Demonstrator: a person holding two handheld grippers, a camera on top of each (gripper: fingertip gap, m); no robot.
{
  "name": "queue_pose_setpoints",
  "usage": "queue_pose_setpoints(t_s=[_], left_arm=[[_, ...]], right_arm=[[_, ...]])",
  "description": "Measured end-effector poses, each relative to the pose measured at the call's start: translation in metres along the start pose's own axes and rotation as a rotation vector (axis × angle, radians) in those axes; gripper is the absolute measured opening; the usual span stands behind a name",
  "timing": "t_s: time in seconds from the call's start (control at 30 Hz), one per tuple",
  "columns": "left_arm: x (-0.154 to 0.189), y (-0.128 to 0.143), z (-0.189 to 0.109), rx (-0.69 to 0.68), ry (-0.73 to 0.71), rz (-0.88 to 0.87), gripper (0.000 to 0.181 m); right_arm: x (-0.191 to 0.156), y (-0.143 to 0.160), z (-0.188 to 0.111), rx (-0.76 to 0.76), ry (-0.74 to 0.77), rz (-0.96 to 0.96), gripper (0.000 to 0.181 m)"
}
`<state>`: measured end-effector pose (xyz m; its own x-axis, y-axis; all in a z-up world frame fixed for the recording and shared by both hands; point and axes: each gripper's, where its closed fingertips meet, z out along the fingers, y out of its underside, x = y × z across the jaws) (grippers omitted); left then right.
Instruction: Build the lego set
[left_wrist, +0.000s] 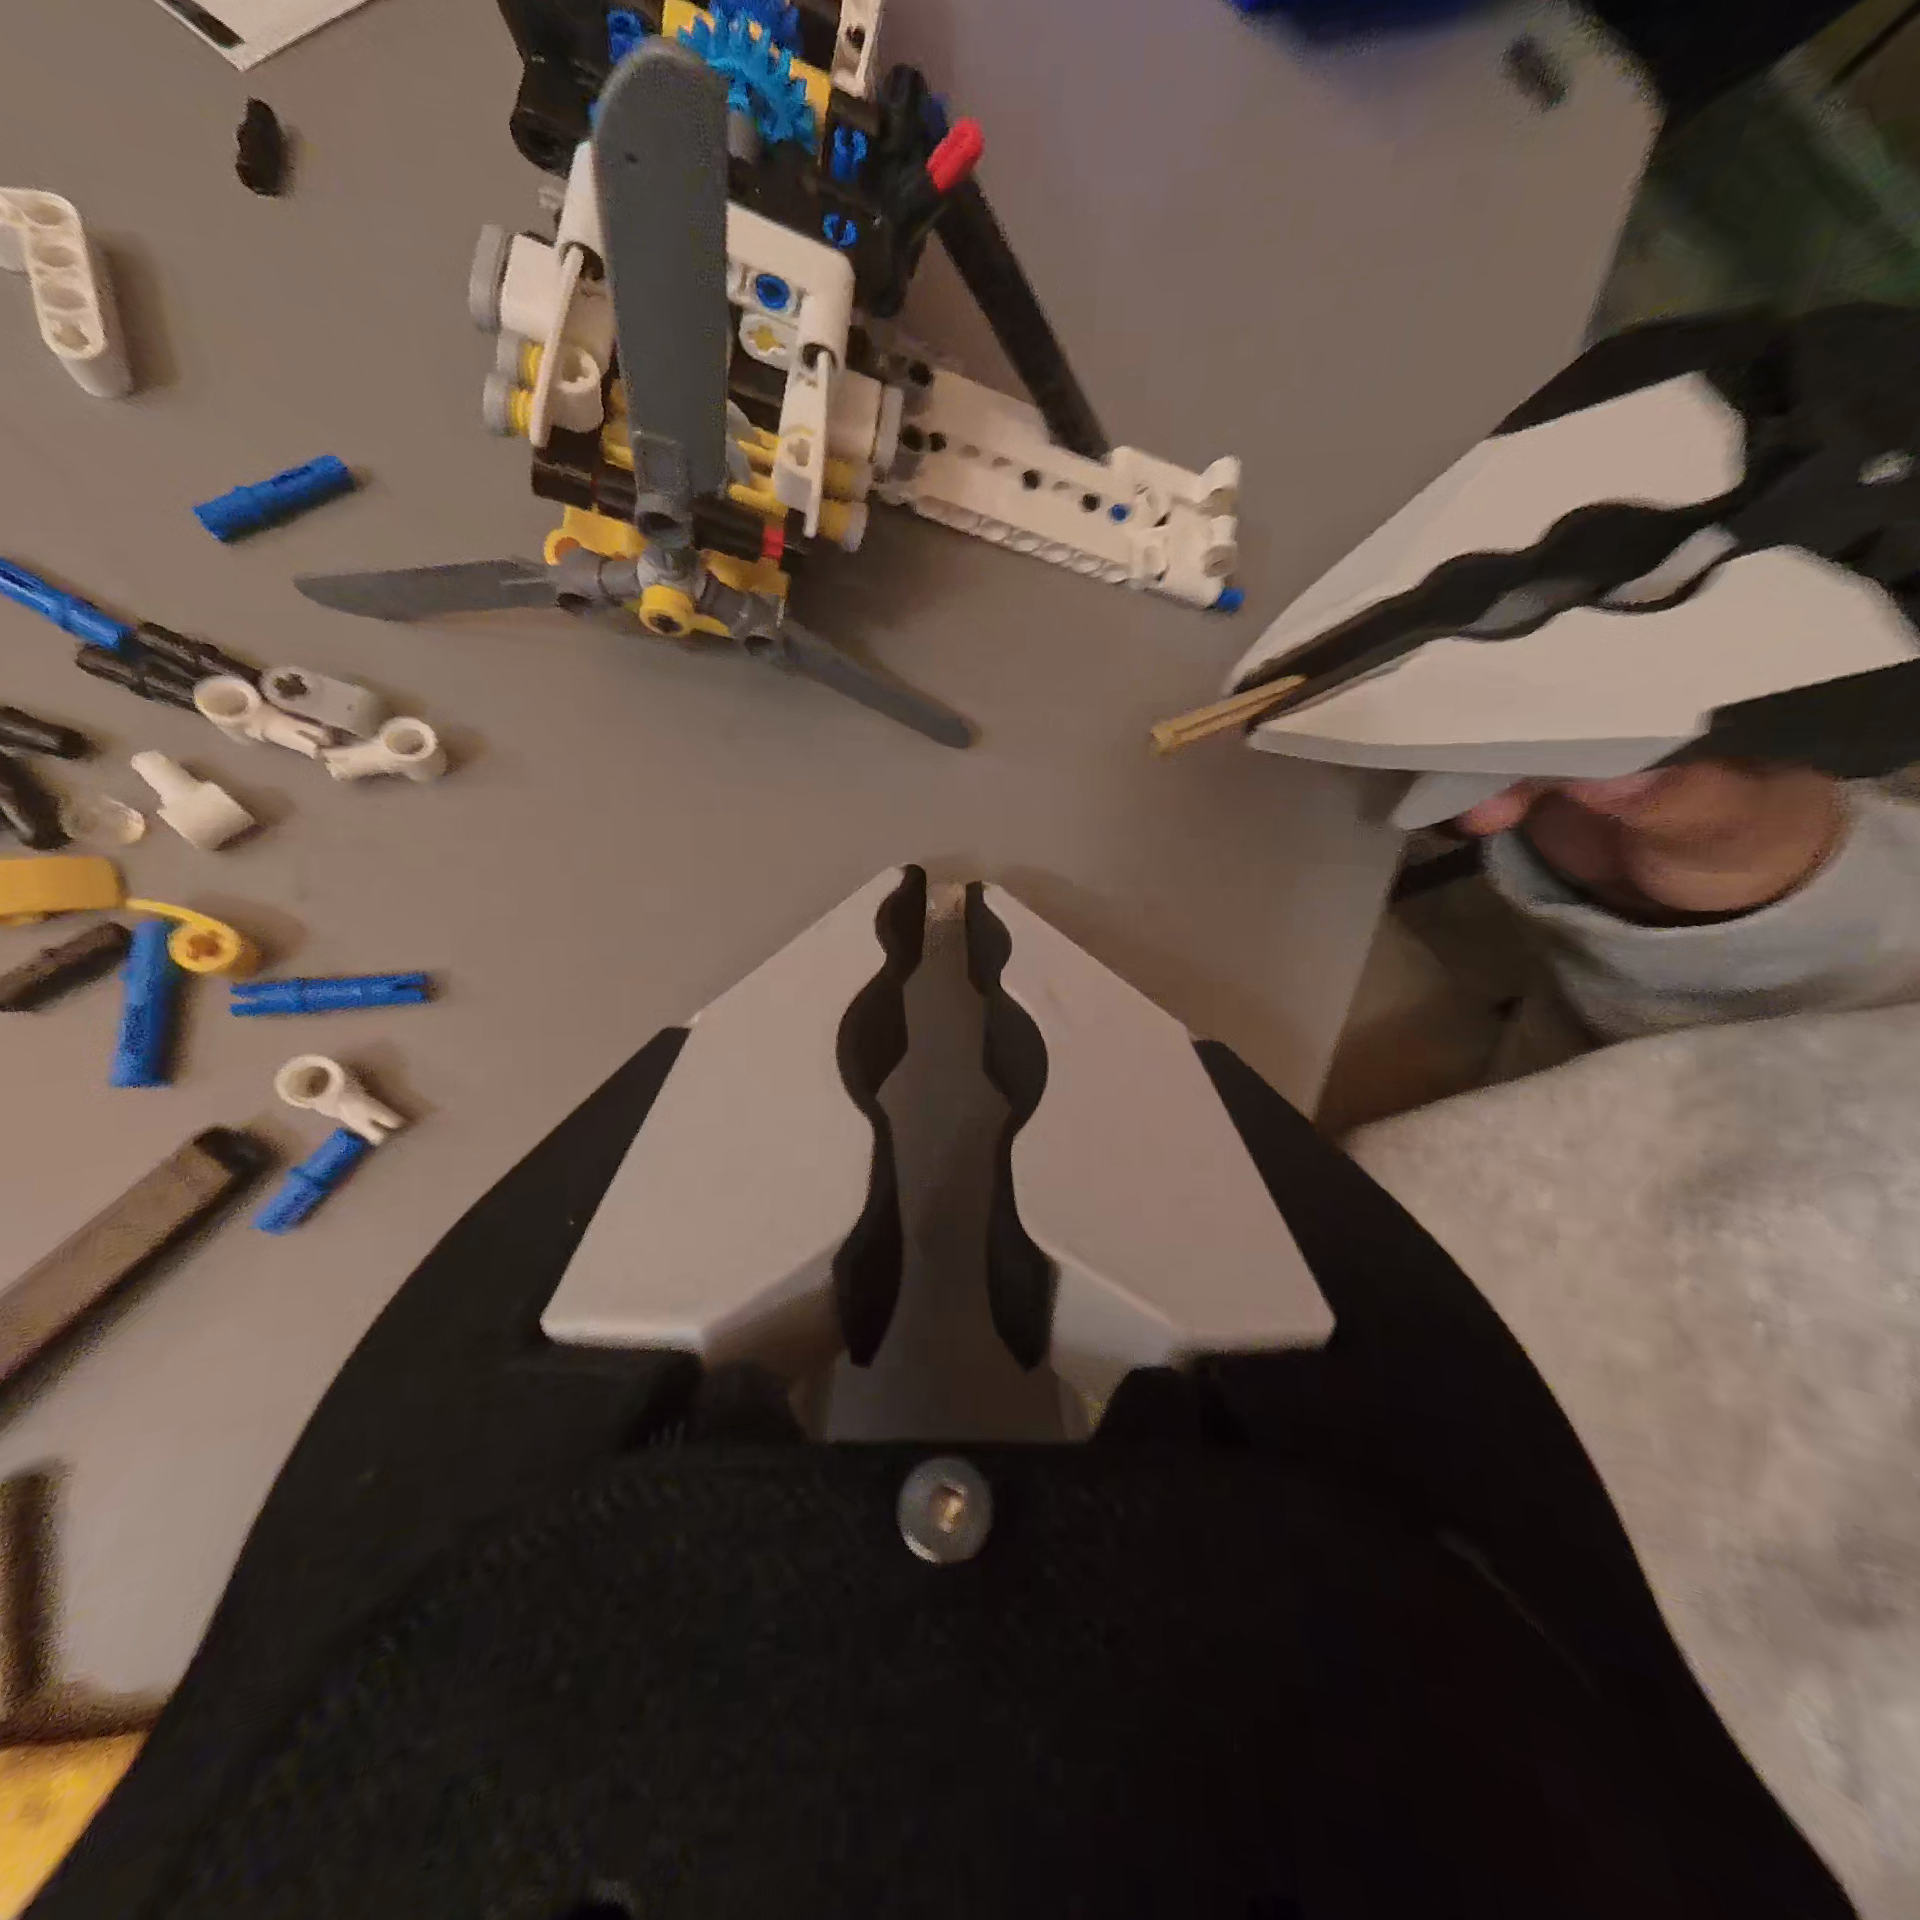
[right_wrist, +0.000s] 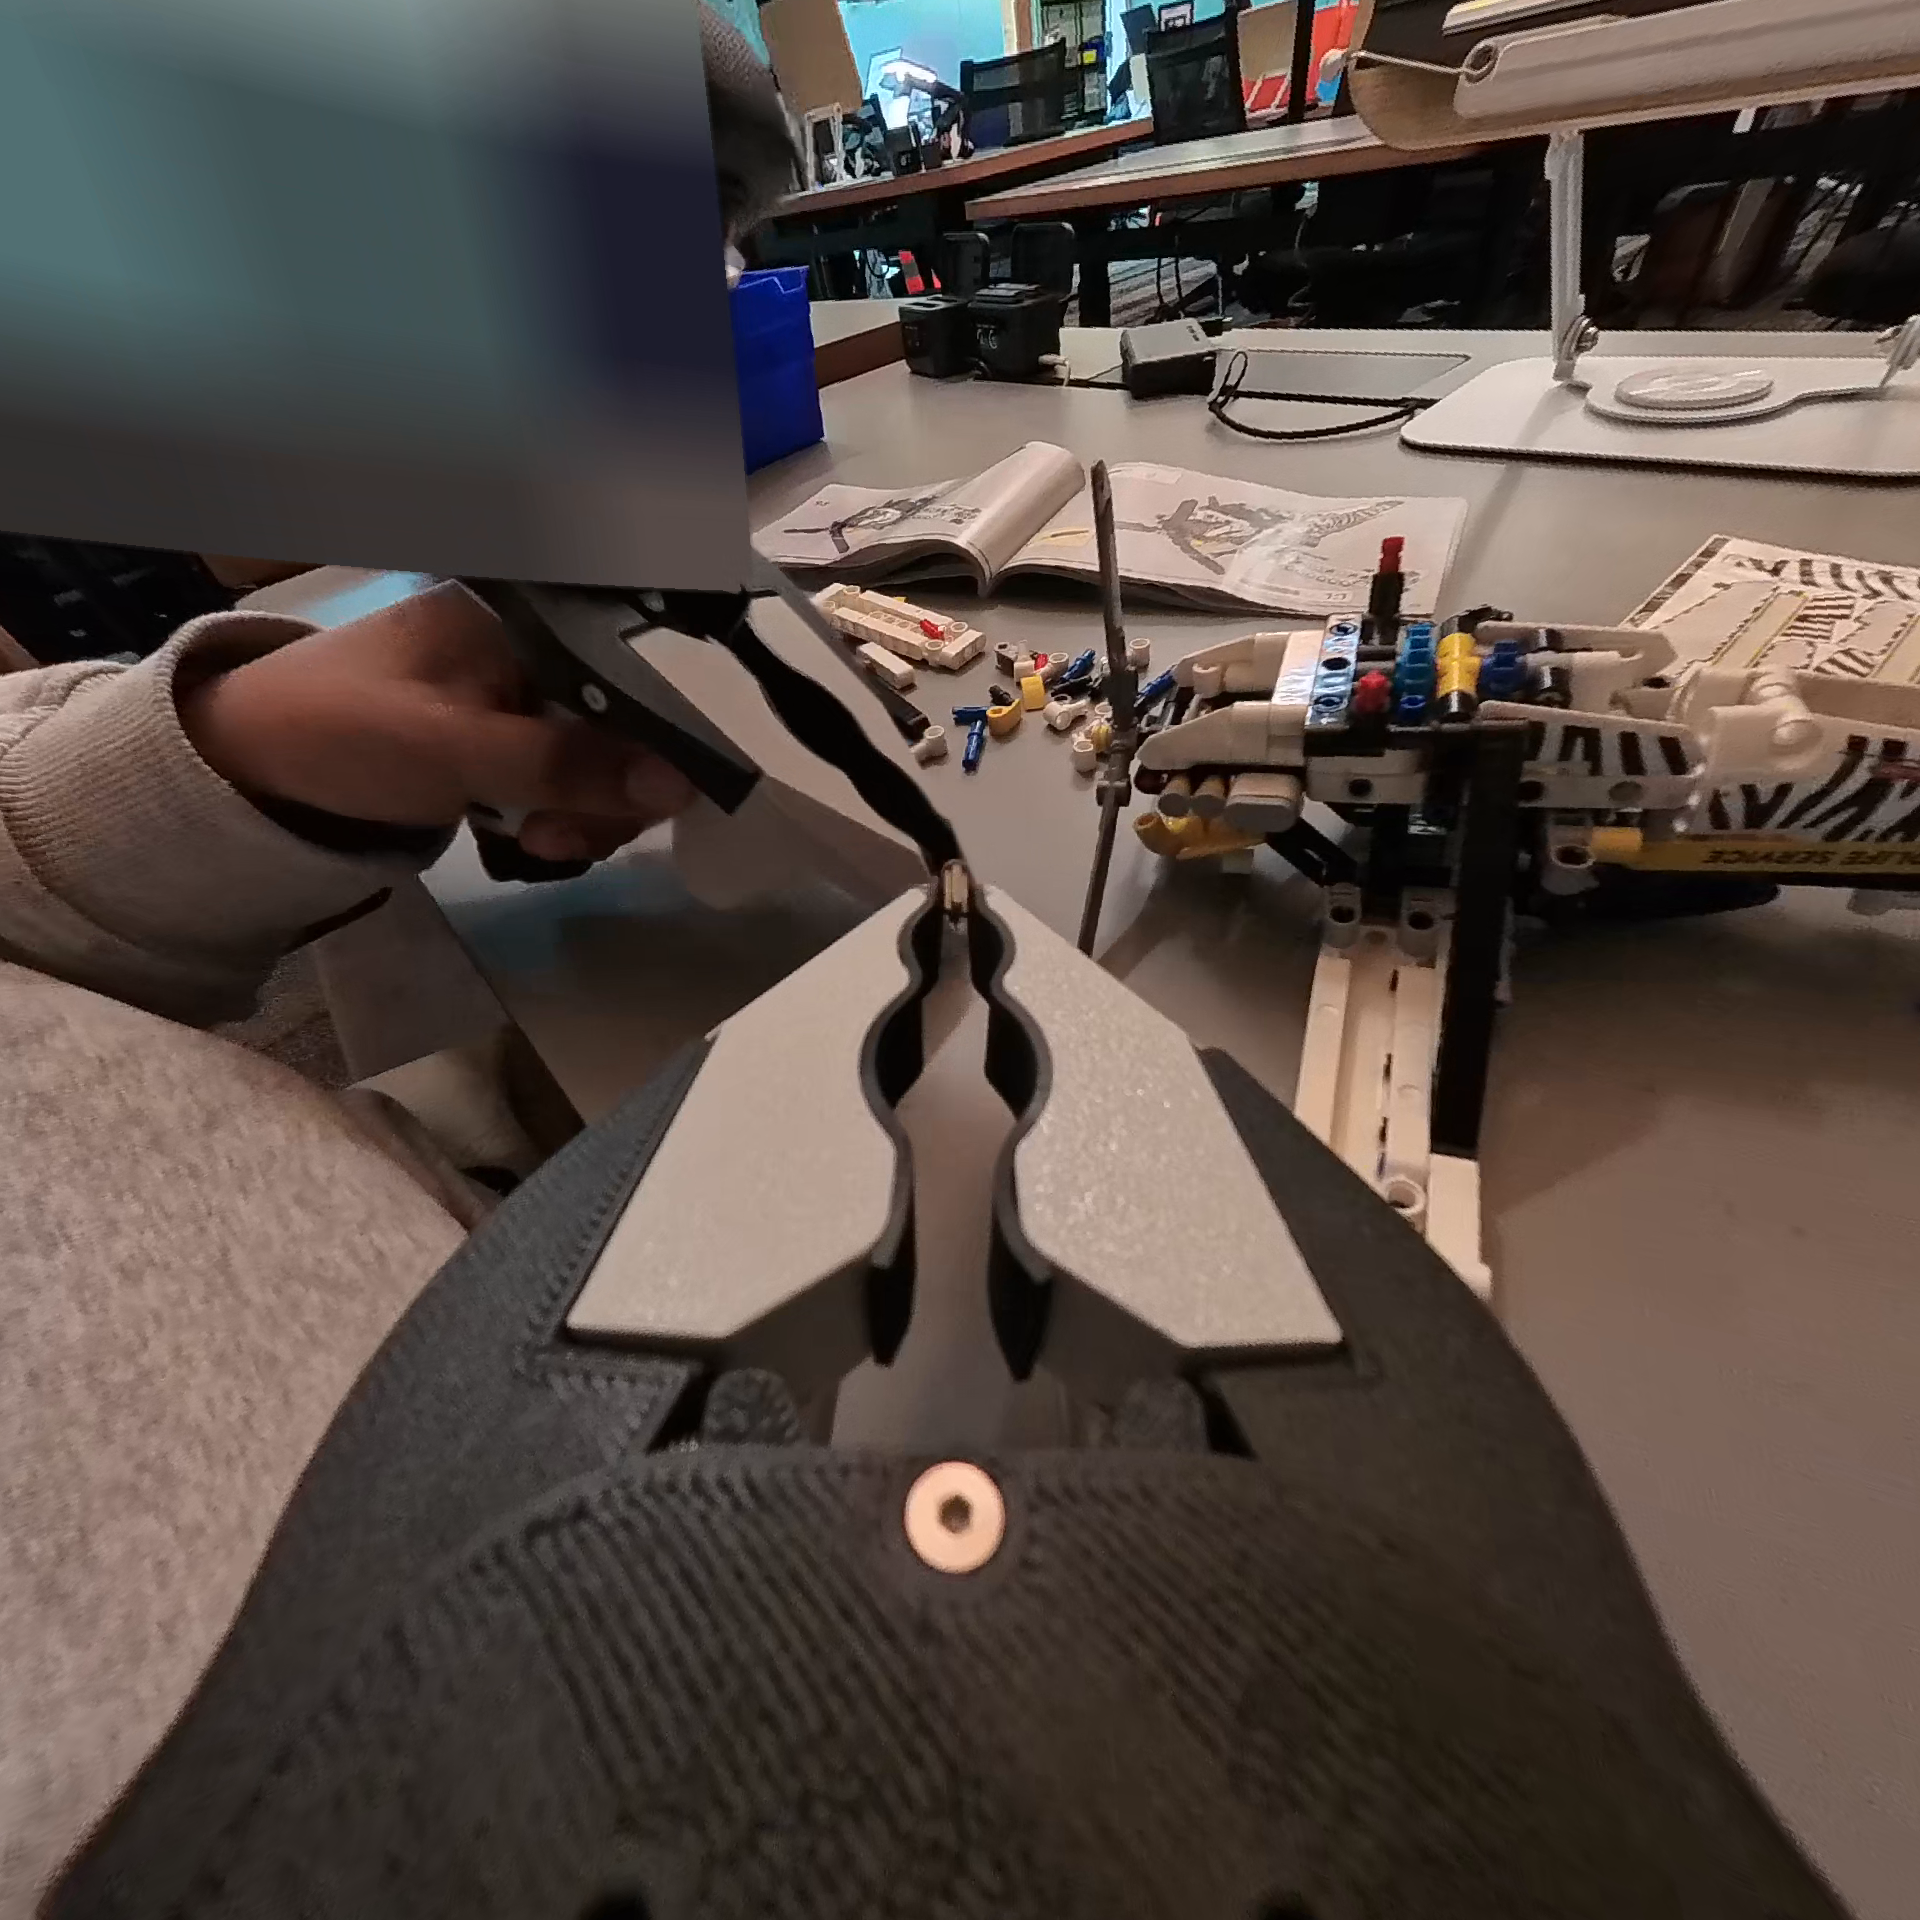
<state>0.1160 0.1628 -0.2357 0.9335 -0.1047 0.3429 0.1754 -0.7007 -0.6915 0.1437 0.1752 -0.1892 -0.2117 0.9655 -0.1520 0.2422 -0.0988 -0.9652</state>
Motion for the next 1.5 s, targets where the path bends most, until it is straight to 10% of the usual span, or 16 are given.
queue_pose_setpoints(t_s=[0.23, 0.57, 1.03, 1.37, 1.5], left_arm=[[0.038, 0.011, -0.031, 0.122, 0.363, -0.315, 0.006], [0.004, 0.037, -0.054, 0.155, -0.264, 0.136, 0.0], [-0.015, 0.038, -0.115, 0.313, -0.197, -0.09, 0.0], [0.041, 0.151, -0.126, 0.076, -0.188, -0.126, 0.0], [0.014, 0.196, -0.124, -0.017, -0.475, -0.172, 0.001]], right_arm=[[0.0, 0.0, 0.0, 0.001, 0.0, 0.005, 0.003], [-0.002, 0.0, -0.001, 0.006, -0.01, -0.004, 0.003], [-0.003, -0.004, -0.004, 0.033, -0.031, 0.021, 0.003], [-0.003, -0.005, -0.003, 0.036, -0.024, 0.023, 0.003], [-0.008, -0.003, 0.002, 0.027, -0.032, 0.017, 0.003]])
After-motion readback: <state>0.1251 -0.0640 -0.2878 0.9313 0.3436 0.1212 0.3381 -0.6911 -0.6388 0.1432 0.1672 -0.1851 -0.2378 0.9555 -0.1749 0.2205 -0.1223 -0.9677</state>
